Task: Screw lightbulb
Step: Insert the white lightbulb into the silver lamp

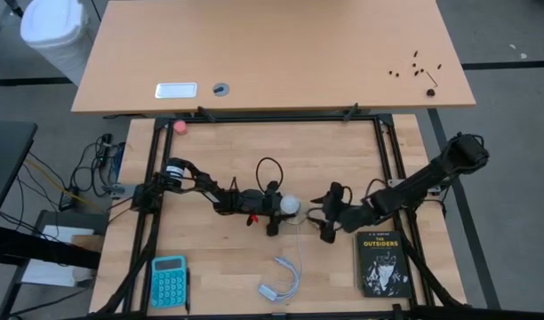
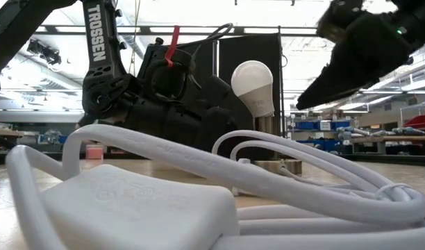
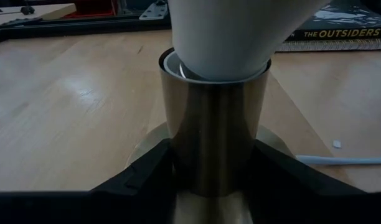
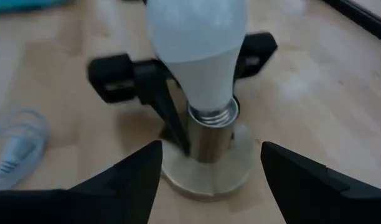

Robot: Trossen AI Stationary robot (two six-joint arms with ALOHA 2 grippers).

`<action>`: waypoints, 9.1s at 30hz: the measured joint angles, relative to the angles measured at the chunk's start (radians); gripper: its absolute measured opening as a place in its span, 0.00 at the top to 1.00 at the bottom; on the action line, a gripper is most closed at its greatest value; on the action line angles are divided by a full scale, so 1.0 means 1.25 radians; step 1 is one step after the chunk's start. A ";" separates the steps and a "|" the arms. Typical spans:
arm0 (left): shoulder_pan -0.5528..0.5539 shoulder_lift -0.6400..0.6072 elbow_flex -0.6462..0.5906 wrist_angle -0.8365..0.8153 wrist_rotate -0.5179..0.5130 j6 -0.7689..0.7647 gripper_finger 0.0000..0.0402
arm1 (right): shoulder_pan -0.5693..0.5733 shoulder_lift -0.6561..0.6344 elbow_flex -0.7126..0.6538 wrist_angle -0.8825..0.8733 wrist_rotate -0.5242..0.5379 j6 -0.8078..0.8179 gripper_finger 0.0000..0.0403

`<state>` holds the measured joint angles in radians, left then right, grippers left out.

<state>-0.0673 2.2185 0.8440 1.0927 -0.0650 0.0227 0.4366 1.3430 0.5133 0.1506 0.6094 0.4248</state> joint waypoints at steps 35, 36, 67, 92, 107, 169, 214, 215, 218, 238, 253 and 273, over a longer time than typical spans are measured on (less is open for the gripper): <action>0.000 0.000 -0.001 0.000 0.000 -0.015 0.48 | -0.117 0.201 0.088 0.282 -0.073 -0.251 0.15; 0.000 0.000 -0.001 0.000 0.000 -0.015 0.48 | -0.117 0.207 0.088 0.297 -0.077 -0.255 0.16; 0.000 0.000 -0.001 -0.005 0.000 -0.020 0.48 | -0.108 0.258 0.086 0.382 -0.018 -0.218 0.49; 0.000 0.000 -0.001 -0.003 -0.001 -0.021 0.48 | -0.139 0.260 -0.029 0.553 -0.089 -0.201 0.52; 0.000 0.000 0.000 -0.007 -0.001 -0.022 0.48 | -0.151 0.250 0.009 0.427 -0.148 -0.175 0.49; -0.001 0.000 -0.001 -0.007 -0.002 -0.027 0.48 | -0.161 0.247 0.540 -0.607 -0.265 -0.139 0.12; -0.004 0.000 -0.001 -0.008 -0.002 -0.027 0.48 | -0.148 0.209 0.070 0.369 -0.149 -0.263 0.28; -0.004 0.000 -0.001 -0.008 -0.002 -0.027 0.48 | -0.148 0.209 0.071 0.374 -0.149 -0.269 0.28; -0.004 0.000 -0.001 -0.008 -0.002 -0.027 0.48 | -0.148 0.209 0.071 0.370 -0.149 -0.272 0.30; -0.004 0.000 -0.001 -0.008 -0.003 -0.026 0.48 | -0.136 0.210 0.025 0.418 -0.100 -0.231 0.43; -0.013 0.002 -0.002 0.019 -0.161 -0.091 0.48 | -0.166 0.221 -0.010 0.438 -0.083 -0.208 0.43; -0.030 0.003 0.047 -0.041 -0.347 -0.155 0.48 | -0.220 0.220 0.080 0.258 -0.112 -0.078 0.43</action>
<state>-0.1047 2.2219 0.9025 1.0412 -0.4985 -0.1708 0.1618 1.6184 0.6133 0.4728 0.4700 0.3274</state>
